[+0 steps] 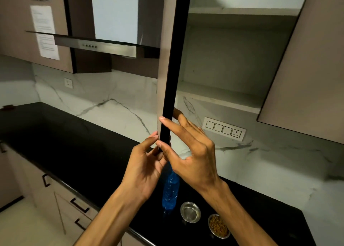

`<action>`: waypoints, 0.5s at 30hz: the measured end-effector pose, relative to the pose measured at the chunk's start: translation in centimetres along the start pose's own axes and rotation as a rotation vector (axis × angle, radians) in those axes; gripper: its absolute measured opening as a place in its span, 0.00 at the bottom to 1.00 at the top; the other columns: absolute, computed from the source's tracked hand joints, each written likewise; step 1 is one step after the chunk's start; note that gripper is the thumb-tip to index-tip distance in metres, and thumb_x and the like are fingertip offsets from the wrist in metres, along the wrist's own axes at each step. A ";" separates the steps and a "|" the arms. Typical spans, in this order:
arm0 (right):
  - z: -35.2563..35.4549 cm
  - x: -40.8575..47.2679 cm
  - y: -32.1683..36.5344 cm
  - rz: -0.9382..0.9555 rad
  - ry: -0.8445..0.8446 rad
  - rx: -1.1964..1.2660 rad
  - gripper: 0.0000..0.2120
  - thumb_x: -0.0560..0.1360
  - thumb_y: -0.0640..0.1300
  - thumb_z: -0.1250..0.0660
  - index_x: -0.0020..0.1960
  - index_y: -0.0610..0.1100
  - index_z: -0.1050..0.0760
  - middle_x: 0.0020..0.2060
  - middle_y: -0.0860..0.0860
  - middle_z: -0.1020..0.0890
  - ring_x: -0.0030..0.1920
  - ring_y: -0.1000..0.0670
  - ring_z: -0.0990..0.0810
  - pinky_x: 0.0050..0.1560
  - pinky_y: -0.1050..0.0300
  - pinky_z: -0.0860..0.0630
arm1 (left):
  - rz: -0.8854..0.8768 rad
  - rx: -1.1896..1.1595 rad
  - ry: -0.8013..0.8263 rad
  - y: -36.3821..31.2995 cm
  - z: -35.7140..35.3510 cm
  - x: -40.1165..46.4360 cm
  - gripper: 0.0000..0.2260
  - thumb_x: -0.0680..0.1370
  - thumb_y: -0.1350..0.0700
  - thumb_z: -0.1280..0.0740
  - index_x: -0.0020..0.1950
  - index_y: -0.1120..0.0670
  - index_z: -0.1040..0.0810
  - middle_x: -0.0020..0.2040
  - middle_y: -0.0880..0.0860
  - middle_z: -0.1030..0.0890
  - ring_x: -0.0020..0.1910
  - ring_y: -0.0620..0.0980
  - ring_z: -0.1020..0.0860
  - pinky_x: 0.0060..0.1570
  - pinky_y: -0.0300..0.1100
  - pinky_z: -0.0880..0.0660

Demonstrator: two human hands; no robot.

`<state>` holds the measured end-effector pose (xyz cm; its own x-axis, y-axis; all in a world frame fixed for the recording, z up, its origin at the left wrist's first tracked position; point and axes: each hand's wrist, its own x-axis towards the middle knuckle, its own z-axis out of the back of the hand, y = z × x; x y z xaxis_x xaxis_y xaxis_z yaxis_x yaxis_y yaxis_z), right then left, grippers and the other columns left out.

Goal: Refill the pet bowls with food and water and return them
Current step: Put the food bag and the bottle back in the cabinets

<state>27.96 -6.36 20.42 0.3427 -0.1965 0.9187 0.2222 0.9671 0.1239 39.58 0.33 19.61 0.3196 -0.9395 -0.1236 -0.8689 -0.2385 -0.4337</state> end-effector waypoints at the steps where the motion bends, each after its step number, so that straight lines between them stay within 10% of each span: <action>1: -0.5 0.2 0.3 0.007 0.003 0.016 0.28 0.76 0.49 0.22 0.74 0.50 0.25 0.74 0.46 0.24 0.75 0.55 0.27 0.73 0.58 0.28 | -0.017 0.000 -0.007 -0.4 0.2 -0.2 0.17 0.79 0.64 0.32 0.68 0.65 0.23 0.58 0.65 0.20 0.43 0.51 0.17 0.43 0.41 0.16; 7: -3.4 1.3 1.9 0.034 0.028 0.084 0.28 0.76 0.48 0.23 0.74 0.49 0.25 0.75 0.46 0.26 0.74 0.51 0.26 0.72 0.53 0.26 | -0.077 0.072 -0.066 -2.9 1.5 -1.1 0.09 0.79 0.61 0.31 0.58 0.63 0.20 0.46 0.60 0.16 0.44 0.51 0.17 0.47 0.43 0.17; 15: -7.4 2.5 4.0 0.027 0.049 0.166 0.27 0.77 0.50 0.25 0.75 0.52 0.27 0.76 0.47 0.27 0.73 0.50 0.25 0.70 0.47 0.23 | -0.144 -0.016 -0.072 -5.5 2.9 -1.7 0.16 0.68 0.59 0.30 0.55 0.61 0.19 0.64 0.64 0.18 0.68 0.60 0.21 0.69 0.58 0.25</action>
<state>36.46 -4.23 20.42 0.3914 -0.1734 0.9037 0.0598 0.9848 0.1631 44.91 3.98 19.60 0.4669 -0.8754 -0.1248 -0.8179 -0.3739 -0.4374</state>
